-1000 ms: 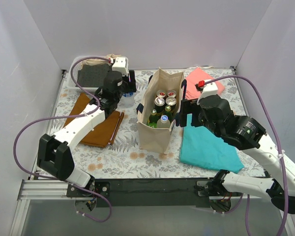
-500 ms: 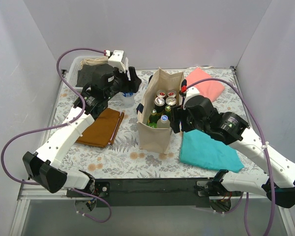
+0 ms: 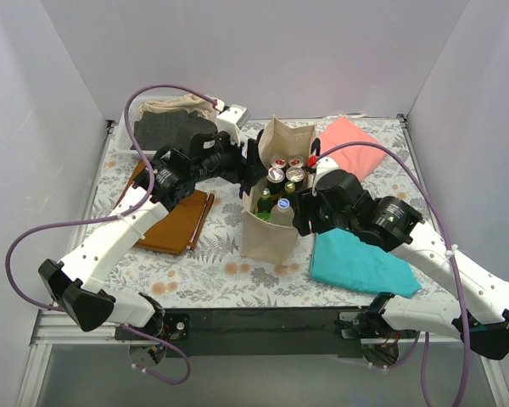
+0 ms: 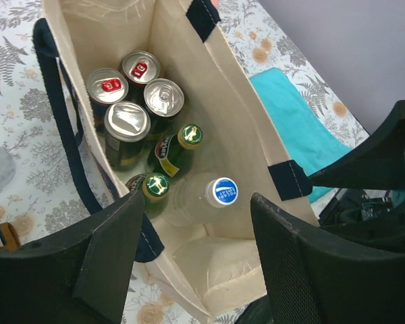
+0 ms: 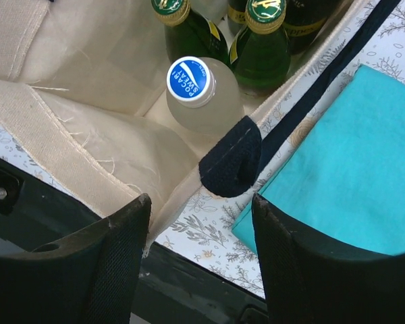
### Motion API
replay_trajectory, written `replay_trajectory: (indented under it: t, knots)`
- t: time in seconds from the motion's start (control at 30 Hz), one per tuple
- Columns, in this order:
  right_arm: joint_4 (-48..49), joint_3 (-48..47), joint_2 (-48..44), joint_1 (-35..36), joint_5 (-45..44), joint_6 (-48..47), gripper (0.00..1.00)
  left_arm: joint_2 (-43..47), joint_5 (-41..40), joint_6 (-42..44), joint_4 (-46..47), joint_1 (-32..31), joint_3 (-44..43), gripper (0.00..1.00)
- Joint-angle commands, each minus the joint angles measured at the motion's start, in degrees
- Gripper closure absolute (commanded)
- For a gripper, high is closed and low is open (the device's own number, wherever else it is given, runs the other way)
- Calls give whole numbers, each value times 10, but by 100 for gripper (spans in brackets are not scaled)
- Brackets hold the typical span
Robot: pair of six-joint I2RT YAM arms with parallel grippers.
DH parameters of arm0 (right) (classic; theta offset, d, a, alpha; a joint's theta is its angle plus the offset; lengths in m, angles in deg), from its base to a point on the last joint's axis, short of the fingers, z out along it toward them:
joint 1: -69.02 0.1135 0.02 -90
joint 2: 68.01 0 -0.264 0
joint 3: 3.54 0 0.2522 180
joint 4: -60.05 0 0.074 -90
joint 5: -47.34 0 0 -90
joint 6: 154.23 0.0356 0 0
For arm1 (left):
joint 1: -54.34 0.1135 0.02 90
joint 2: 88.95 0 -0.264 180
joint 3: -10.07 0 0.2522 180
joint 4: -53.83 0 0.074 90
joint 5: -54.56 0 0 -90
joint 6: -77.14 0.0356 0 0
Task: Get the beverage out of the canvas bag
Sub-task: Adjust the canvas bag at the center of the board, then take out the drink from the canvas bag.
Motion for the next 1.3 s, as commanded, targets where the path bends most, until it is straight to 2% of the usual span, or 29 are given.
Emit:
replay_trajectory:
  t: [0.0,0.3,0.37,0.53,0.63,0.87,0.9,0.93,1.27]
  knots:
    - [4,14,-23,2,21,-7,33,-3,28,-3,-43,-10,-37,38]
    - [3,8,-17,2,13,-13,30,-51,81,2,-87,-39,-107,39]
    - [4,7,-17,2,8,-12,30,-69,77,9,-99,-52,-115,43]
    - [5,7,-24,2,-7,-7,29,-77,72,14,-98,-58,-89,45]
    - [4,11,-30,2,-16,-3,28,-87,74,18,-103,-58,-80,39]
    - [4,14,-35,2,-20,-4,27,-112,62,16,-115,-72,-64,36]
    - [5,15,-35,2,-20,-3,27,-115,61,16,-116,-73,-64,24]
    - [4,15,-35,2,-20,-3,27,-119,58,17,-116,-77,-63,22]
    - [6,17,-36,1,-23,0,26,-140,22,24,-114,-94,-41,22]
